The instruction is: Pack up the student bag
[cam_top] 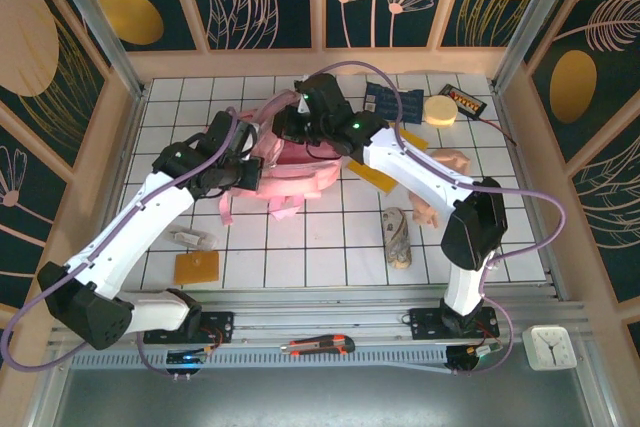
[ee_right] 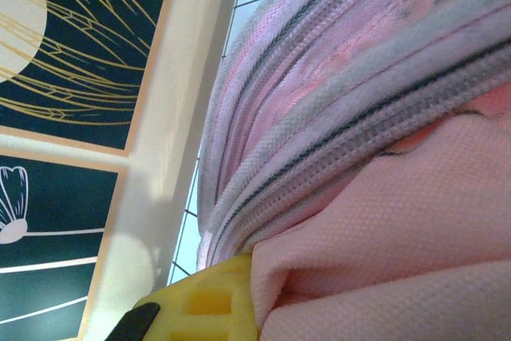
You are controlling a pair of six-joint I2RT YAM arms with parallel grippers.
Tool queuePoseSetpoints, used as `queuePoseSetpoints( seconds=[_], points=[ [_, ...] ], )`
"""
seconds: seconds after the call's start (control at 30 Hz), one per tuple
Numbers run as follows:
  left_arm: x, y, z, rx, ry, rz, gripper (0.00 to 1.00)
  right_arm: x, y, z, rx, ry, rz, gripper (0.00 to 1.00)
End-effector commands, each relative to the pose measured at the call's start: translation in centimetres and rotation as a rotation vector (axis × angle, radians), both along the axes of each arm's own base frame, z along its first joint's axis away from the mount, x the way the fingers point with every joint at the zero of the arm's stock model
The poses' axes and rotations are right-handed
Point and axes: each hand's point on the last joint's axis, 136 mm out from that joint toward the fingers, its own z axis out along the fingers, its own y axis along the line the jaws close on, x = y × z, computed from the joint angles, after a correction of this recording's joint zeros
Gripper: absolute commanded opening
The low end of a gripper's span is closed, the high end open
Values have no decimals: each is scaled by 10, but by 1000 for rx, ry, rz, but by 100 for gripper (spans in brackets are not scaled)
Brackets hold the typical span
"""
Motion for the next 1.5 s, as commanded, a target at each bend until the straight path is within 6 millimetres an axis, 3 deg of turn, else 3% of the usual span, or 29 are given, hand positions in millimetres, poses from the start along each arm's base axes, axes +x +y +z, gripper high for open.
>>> queuePoseSetpoints(
  seconds=[0.0, 0.07, 0.1, 0.23, 0.33, 0.47, 0.63, 0.77, 0.87, 1.03, 1.1, 1.17, 1.23, 1.37, 1.47],
  points=[
    [-3, 0, 7, -36, -27, -19, 0, 1, -3, 60, 132, -91, 4, 0],
    [5, -10, 22, -105, -74, -11, 39, -1, -1, 61, 161, -66, 8, 0],
    [9, -14, 30, -136, -94, -9, 41, -1, -1, 64, 179, -54, -1, 0],
    [20, -21, 56, -222, -177, 19, 47, 2, 8, 97, 176, -114, -25, 0],
    [25, -25, 58, -242, -183, 22, 52, 1, 17, 108, 223, -92, -24, 0],
    [25, -31, 50, -252, -151, 15, 53, -1, 26, 105, 242, -74, -14, 0],
    [23, -18, 44, -185, -140, 48, 52, -3, 32, 110, 257, -80, -3, 0],
    [24, -21, 34, -159, -95, 32, 42, 0, 34, 112, 260, -79, -8, 0],
    [23, -25, 29, -153, -78, 23, 41, 3, 38, 115, 258, -84, -9, 0],
    [26, -31, 38, -201, -114, 25, 44, 2, 46, 111, 249, -78, 2, 0],
    [28, -27, 47, -210, -141, 54, 51, 3, 45, 110, 243, -77, -3, 0],
    [30, -29, 67, -258, -191, 59, 71, 2, 44, 108, 230, -80, -5, 0],
    [32, -30, 81, -286, -222, 63, 77, 2, 45, 106, 228, -76, 0, 0],
    [43, -25, 79, -227, -223, 98, 79, 0, 48, 108, 244, -70, 12, 0],
    [52, -16, 74, -160, -236, 142, 76, -4, 49, 110, 254, -63, 27, 0]
  ],
)
